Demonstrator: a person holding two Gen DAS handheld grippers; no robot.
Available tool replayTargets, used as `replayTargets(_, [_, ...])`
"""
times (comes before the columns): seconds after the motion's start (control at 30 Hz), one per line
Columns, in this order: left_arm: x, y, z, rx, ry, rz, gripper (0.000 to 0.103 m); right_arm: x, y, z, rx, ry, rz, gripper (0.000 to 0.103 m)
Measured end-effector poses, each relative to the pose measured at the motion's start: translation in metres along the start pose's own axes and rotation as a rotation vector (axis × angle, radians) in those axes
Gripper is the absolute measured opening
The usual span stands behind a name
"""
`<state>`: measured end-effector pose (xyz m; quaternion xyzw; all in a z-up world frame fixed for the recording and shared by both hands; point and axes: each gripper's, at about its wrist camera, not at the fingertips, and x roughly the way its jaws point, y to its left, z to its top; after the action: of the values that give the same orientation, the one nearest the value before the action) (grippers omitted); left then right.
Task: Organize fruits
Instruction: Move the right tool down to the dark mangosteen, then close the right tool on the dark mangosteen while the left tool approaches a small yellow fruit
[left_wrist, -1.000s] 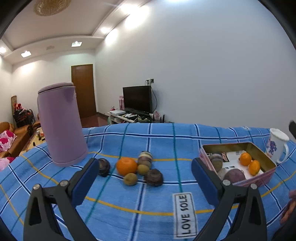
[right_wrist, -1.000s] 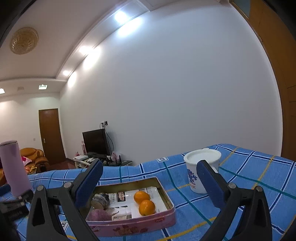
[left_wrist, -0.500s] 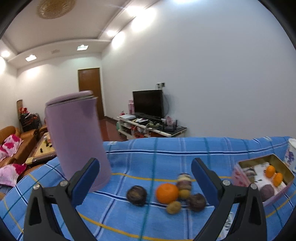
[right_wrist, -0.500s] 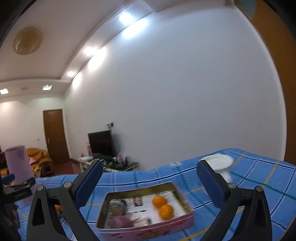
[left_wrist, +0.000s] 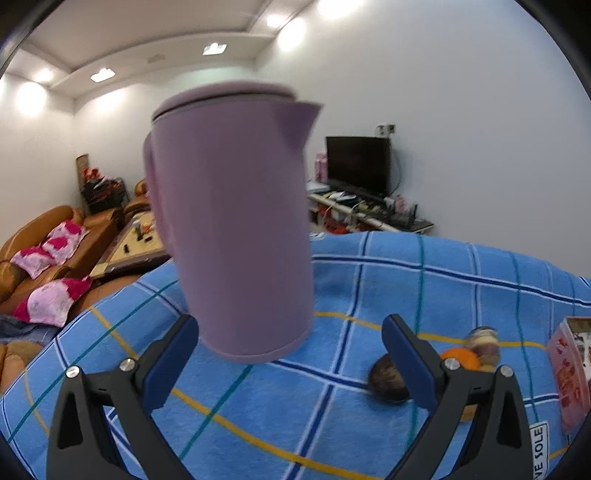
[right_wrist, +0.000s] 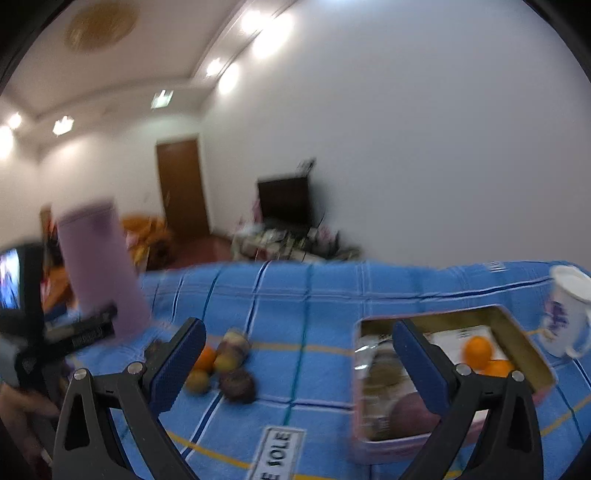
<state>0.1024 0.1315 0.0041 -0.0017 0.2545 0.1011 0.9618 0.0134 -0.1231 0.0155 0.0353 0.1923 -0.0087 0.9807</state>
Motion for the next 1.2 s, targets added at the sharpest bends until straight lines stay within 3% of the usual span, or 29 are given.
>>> replayTargets(0.13, [0.007, 0.005, -0.002, -0.012, 0.049, -0.023, 0.102, 0.034, 0.021, -0.008, -0.075, 0.121, 0.073, 0.098])
replayTargets(0.2, [0.009, 0.0, -0.004, 0.019, 0.068, -0.029, 0.102, 0.051, 0.031, -0.013, -0.126, 0.193, 0.09, 0.073])
replayTargets(0.27, [0.01, -0.004, -0.006, 0.041, 0.083, -0.044, 0.102, 0.069, 0.041, -0.018, -0.168, 0.273, 0.116, 0.064])
replayTargets(0.47, [0.01, -0.01, -0.008, 0.057, 0.104, -0.086, 0.102, 0.106, 0.047, -0.03, -0.187, 0.434, 0.144, 0.064])
replayTargets(0.63, [0.006, -0.019, -0.01, 0.098, 0.111, -0.12, 0.101, 0.121, 0.044, -0.038, -0.168, 0.491, 0.136, 0.064])
replayTargets(0.87, [0.009, -0.027, -0.014, 0.126, 0.128, -0.134, 0.101, 0.123, 0.054, -0.039, -0.218, 0.509, 0.163, 0.041])
replayTargets(1.0, [0.009, -0.028, -0.015, 0.134, 0.13, -0.146, 0.1, 0.116, 0.052, -0.037, -0.213, 0.496, 0.147, 0.041])
replayTargets(1.2, [-0.001, -0.045, -0.019, 0.196, 0.11, -0.264, 0.099, 0.064, 0.033, -0.031, -0.18, 0.324, 0.13, 0.041])
